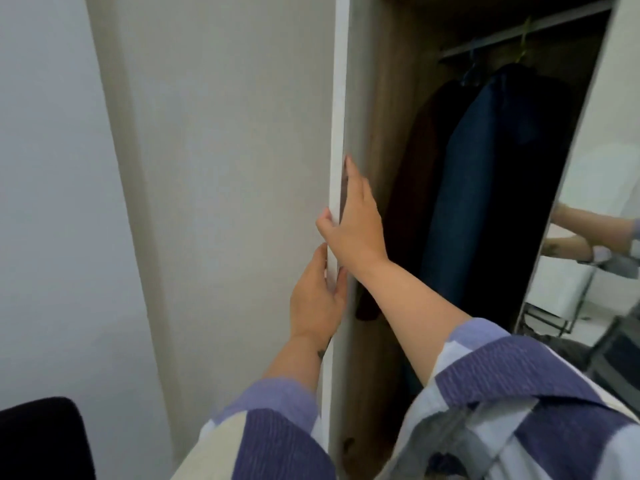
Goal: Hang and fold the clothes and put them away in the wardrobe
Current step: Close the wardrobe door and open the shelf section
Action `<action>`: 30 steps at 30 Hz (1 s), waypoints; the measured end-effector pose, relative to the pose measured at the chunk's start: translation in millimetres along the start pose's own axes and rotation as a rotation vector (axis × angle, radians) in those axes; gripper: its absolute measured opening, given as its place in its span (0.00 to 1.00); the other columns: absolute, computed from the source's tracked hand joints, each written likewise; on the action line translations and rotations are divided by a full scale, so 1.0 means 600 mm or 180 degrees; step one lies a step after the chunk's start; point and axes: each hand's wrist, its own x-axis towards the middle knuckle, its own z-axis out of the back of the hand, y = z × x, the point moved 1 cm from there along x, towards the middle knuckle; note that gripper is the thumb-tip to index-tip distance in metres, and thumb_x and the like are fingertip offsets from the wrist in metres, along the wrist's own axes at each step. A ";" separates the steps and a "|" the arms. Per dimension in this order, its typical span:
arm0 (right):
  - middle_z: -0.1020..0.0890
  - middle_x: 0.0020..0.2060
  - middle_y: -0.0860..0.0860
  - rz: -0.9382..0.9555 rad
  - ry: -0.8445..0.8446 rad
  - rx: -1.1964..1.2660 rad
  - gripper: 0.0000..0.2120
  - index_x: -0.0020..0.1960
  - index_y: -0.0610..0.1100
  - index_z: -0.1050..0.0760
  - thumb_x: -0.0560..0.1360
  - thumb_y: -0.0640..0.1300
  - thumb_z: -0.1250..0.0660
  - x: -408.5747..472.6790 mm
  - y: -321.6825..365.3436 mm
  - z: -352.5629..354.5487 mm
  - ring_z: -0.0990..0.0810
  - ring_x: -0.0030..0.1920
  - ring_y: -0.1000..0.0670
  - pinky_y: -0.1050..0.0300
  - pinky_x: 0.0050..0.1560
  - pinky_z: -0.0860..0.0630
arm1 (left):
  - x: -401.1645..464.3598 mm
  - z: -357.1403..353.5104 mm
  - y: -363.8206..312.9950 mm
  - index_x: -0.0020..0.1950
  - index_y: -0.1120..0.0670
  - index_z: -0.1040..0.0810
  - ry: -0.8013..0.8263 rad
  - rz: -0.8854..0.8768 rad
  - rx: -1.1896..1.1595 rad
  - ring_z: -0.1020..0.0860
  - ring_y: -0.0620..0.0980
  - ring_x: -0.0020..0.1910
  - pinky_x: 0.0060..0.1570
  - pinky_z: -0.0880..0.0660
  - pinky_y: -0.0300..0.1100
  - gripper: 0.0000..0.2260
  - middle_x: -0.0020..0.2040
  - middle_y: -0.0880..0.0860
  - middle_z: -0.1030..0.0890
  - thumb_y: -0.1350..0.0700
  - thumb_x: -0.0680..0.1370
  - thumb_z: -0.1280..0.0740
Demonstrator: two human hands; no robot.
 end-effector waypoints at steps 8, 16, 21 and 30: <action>0.25 0.62 0.55 -0.0321 -0.0437 -0.0249 0.25 0.72 0.48 0.39 0.77 0.36 0.41 -0.031 -0.070 0.173 0.26 0.58 0.57 0.58 0.63 0.27 | -0.044 -0.150 -0.077 0.75 0.52 0.39 0.0537 -0.0591 -0.0096 0.29 0.47 0.66 0.61 0.26 0.48 0.28 0.70 0.49 0.31 0.53 0.77 0.33; 0.35 0.73 0.46 -0.0440 -0.0652 -0.2769 0.24 0.75 0.45 0.41 0.80 0.47 0.45 -0.095 -0.204 0.266 0.38 0.74 0.47 0.43 0.73 0.42 | -0.012 -0.246 -0.073 0.68 0.48 0.80 0.1786 -0.1478 0.0951 0.66 0.53 0.76 0.74 0.51 0.58 0.61 0.74 0.50 0.73 0.34 0.66 0.29; 0.53 0.77 0.41 -0.1089 -0.0498 -0.4464 0.35 0.78 0.41 0.51 0.75 0.50 0.46 -0.149 -0.301 0.301 0.56 0.77 0.40 0.29 0.70 0.52 | 0.014 -0.298 -0.065 0.62 0.52 0.87 0.2197 -0.1777 0.1386 0.77 0.56 0.70 0.70 0.65 0.63 0.70 0.65 0.53 0.85 0.28 0.56 0.28; 0.55 0.77 0.42 -0.1394 -0.0338 -0.5308 0.47 0.78 0.43 0.54 0.69 0.46 0.29 -0.154 -0.349 0.318 0.58 0.77 0.38 0.25 0.68 0.52 | 0.034 -0.387 -0.079 0.60 0.51 0.88 0.2573 -0.1920 0.1396 0.87 0.58 0.58 0.66 0.68 0.67 0.69 0.60 0.55 0.88 0.34 0.60 0.26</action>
